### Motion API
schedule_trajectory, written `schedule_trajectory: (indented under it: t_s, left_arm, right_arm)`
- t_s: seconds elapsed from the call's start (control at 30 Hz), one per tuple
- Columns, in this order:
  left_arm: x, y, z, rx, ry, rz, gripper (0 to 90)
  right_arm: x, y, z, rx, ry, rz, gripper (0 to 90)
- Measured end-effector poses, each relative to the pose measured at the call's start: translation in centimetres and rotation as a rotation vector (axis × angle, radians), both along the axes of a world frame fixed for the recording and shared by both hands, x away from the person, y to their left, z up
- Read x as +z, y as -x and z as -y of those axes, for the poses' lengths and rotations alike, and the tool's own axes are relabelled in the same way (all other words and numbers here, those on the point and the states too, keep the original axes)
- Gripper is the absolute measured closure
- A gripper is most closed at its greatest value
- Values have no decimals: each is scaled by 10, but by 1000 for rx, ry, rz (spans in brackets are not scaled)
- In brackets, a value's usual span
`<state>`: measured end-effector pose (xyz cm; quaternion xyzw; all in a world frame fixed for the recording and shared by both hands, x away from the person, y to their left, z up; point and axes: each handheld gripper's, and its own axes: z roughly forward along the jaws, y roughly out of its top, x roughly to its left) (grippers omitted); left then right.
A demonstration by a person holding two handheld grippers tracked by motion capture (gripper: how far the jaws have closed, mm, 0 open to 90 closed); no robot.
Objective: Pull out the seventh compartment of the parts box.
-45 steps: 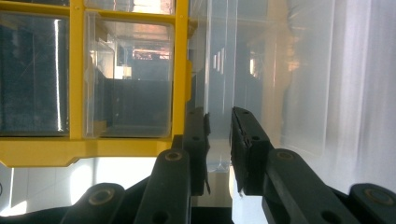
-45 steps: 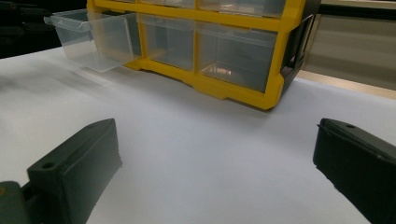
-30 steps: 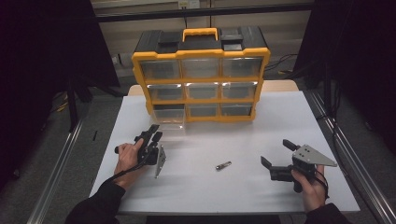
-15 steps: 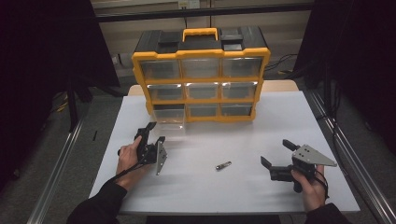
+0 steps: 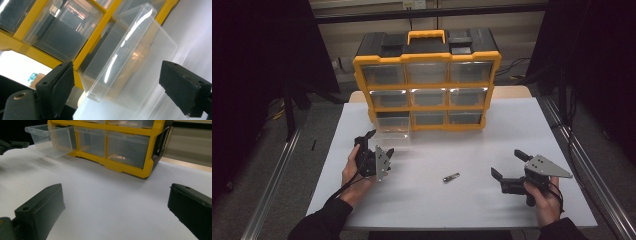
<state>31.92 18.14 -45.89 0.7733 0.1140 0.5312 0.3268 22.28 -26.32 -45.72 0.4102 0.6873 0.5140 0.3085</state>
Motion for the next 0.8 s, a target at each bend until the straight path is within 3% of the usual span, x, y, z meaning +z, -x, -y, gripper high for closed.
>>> schedule_trajectory:
  t_s: [0.03,0.2,0.23,0.33,0.37,0.4,0.43,0.5,0.53,0.57,0.7,0.8]
  left_arm:
    - [0,0,0,0,0,0,118]
    - [8,3,-1,-11,139,-66,113]
    - [8,4,-2,-3,180,-92,109]
    - [11,5,-4,5,234,-155,101]
    - [12,5,-5,6,265,-175,101]
    - [15,6,-7,4,335,-220,100]
    - [15,6,-7,4,335,-220,99]
    - [16,7,-9,15,401,-264,96]
    - [17,7,-9,15,413,-280,83]
    - [16,9,-11,11,465,-312,83]
    - [16,10,-13,24,500,-357,74]
    - [16,11,-12,-5,516,-348,59]
  right_arm:
    - [0,0,0,0,-1,-1,2]
    - [0,0,0,1,1,1,2]
    - [0,0,0,2,3,0,2]
    - [0,0,0,3,1,0,2]
    - [0,0,0,3,1,0,2]
    - [0,0,0,3,0,1,2]
    - [0,0,0,3,0,1,2]
    - [0,0,0,5,3,1,2]
    - [0,0,0,4,2,-1,2]
    - [0,0,0,5,4,2,2]
    - [0,0,0,9,3,0,2]
    - [0,0,0,5,2,-1,2]
